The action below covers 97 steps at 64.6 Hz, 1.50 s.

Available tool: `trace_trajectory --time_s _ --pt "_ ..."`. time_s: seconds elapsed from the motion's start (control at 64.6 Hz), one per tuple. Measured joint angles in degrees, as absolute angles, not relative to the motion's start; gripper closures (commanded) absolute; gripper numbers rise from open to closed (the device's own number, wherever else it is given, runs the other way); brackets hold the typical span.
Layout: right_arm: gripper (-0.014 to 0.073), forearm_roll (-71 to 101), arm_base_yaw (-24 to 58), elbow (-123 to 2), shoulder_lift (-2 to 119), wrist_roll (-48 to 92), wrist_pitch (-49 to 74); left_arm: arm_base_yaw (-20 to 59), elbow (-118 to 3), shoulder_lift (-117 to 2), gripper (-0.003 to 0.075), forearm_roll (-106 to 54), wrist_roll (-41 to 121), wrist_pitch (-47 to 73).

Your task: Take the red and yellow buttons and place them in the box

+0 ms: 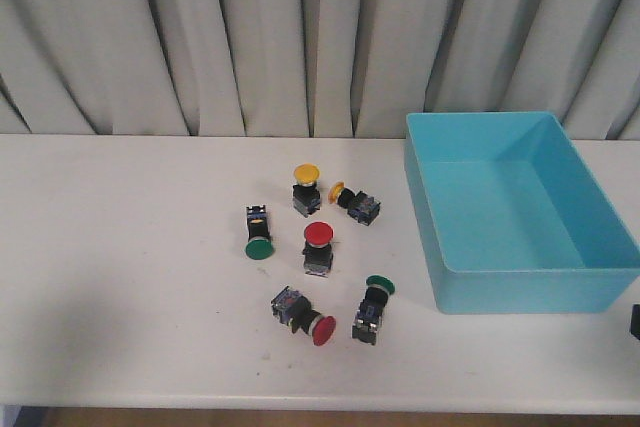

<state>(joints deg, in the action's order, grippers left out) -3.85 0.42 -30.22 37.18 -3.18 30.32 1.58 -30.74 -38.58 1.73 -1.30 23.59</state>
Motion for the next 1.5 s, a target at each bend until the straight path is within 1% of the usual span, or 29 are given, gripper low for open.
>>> trace_trajectory --time_s 0.062,0.124,0.17,0.217,0.325,0.403,0.48,0.558,0.651,0.914,1.193,1.363,1.503 --pt "0.0500 -3.85 0.42 -30.22 37.23 -2.62 30.75 1.58 -30.74 -38.58 0.0666 1.73 -1.30 23.59" --pt "0.0436 -3.85 0.42 -30.22 37.23 -2.17 30.81 1.58 -30.74 -38.58 0.0602 1.73 -1.30 23.59" --pt "0.0368 -3.85 0.42 -30.22 37.23 -1.78 31.00 1.58 -30.74 -38.58 0.0547 1.73 -1.30 23.59" --pt "0.0305 -3.85 0.42 -30.22 37.23 -1.21 31.10 1.58 -30.74 -38.58 0.0460 1.73 -1.30 23.59" --pt "0.0155 -3.85 0.42 -30.22 37.23 -0.73 31.66 1.58 -30.74 -38.58 0.0300 1.73 -1.23 23.59" --pt "0.0095 -3.85 0.42 -30.22 37.23 -0.61 31.98 1.58 -30.74 -38.58 0.0215 1.73 -1.23 23.54" --pt "0.0064 -3.85 0.42 -30.22 37.23 -0.57 32.06 1.58 -30.74 -38.58 0.0168 1.73 -1.23 23.54" --pt "0.0064 -3.85 0.42 -30.22 37.23 -0.57 32.06 2.12 -30.74 -38.58 0.0158 1.73 -1.18 23.54" --pt "0.0067 -3.85 0.42 -30.22 37.23 -0.57 32.06 4.60 -30.86 -39.53 0.0161 1.73 -0.51 23.48" --pt "0.0085 -3.85 0.42 -30.22 37.23 -0.57 32.06 16.46 -35.23 -48.32 0.0161 1.66 5.90 25.02" --pt "0.0086 -3.85 0.42 -30.22 37.23 -0.57 32.06 24.68 -44.12 -65.13 0.0161 1.62 7.60 25.28" --pt "0.0088 -3.85 0.42 -30.22 37.23 -0.57 32.06 29.75 -51.33 -76.49 0.0161 1.62 7.66 25.10" --pt "0.0088 -3.85 0.42 -30.22 37.23 -0.57 32.06 32.43 -58.00 -85.70 0.0161 1.62 6.28 25.17"
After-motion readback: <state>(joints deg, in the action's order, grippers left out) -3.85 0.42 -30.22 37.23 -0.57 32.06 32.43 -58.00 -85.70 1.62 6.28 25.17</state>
